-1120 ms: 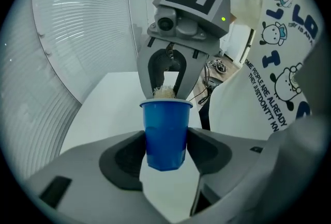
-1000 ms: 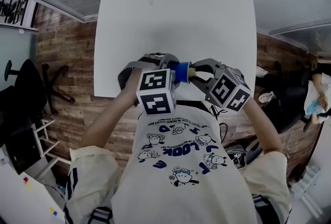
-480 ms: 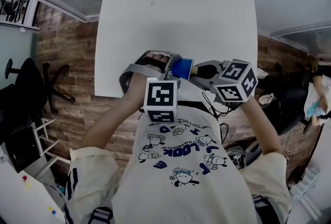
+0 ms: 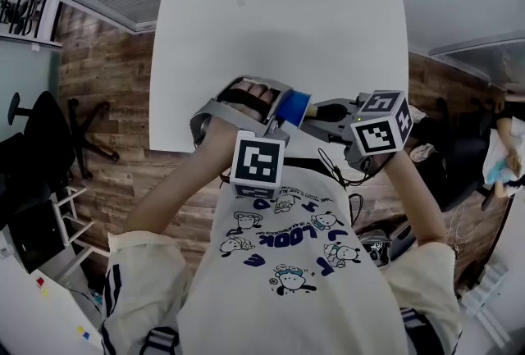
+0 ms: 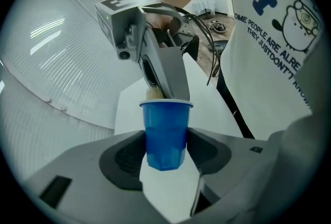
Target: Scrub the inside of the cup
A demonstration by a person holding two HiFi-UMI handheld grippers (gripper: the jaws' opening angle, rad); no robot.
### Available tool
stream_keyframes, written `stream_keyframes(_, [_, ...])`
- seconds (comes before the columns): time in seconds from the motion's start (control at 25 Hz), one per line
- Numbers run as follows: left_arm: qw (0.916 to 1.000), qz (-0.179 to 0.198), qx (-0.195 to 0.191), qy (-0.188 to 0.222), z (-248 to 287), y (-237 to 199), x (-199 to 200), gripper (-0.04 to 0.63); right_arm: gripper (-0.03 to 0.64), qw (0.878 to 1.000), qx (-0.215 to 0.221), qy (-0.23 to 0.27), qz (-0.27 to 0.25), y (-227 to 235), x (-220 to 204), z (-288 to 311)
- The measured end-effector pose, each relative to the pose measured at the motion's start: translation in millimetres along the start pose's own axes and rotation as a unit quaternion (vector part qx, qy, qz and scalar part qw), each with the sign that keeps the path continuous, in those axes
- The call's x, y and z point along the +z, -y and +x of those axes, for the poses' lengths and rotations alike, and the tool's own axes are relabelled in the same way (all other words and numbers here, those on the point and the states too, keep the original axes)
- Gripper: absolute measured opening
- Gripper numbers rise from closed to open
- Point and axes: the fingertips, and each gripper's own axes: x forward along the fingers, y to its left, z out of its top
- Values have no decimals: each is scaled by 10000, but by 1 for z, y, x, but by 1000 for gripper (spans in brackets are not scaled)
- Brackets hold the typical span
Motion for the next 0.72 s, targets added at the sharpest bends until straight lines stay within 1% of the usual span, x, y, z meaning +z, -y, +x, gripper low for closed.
stream_keyframes(0.16, [9993,276,231,57,-1,-5,2,281,61,9994,183,148,234,-1,3,-3])
stream_keyframes(0.28, [9981,388,439,167,-3,-8,5,281,61,9969,397,347,580,-2,9,-5])
stream_keyframes(0.4, [9954,584,755,122,-4,-16,5,281,60,9934,556,506,872,-2,13,-7])
stream_keyframes(0.56, [9916,757,1051,47,-5,-23,3,281,60,9909,665,559,1030,-2,14,-6])
stream_keyframes(0.64, [9904,772,1148,22,-3,-25,1,281,60,9872,798,612,1239,1,15,-6])
stream_keyframes(0.72, [9887,812,1257,-15,-1,-28,0,281,60,9805,986,687,1557,5,16,-6])
